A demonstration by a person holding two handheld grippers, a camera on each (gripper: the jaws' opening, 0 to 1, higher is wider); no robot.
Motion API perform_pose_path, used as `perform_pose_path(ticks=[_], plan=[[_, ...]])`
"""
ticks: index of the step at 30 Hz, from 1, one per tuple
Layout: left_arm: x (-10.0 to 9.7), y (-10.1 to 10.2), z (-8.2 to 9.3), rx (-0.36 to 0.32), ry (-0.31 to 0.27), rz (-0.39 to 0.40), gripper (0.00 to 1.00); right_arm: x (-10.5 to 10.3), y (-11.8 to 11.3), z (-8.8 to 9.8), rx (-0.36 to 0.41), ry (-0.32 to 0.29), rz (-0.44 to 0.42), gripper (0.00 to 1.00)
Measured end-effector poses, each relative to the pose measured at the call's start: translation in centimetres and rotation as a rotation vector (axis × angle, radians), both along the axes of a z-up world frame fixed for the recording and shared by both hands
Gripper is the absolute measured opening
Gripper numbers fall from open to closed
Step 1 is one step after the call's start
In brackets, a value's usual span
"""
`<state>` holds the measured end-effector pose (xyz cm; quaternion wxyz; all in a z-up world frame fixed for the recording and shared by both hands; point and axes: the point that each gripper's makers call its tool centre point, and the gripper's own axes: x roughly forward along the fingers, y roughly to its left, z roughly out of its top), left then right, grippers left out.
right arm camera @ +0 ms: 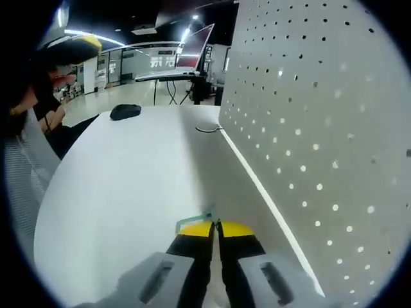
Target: Insert the hook assembly into the mounting plate slot until the hook locks in place.
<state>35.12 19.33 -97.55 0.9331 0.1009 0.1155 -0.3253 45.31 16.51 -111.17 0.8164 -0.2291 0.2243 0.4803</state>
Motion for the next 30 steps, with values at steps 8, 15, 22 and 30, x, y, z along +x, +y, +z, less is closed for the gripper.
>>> perform_pose_path(ticks=[8,15,22,30], plan=[[-0.2,-0.4,0.2,0.0,-0.004,-0.015,0.42,-0.8,-0.2,2.2,0.014,-0.028,-0.004,0.0],[-0.3,-0.5,0.4,0.0,-0.011,-0.021,0.42,-1.1,-0.6,3.7,0.029,-0.036,-0.034,0.0],[-0.2,-0.4,0.8,-0.002,-0.022,-0.018,0.41,-2.3,-1.1,7.6,0.096,-0.041,-0.095,0.0],[-0.5,-0.4,1.8,-0.007,-0.06,-0.022,0.4,-4.7,-1.6,11.2,0.171,-0.003,-0.141,0.0]])
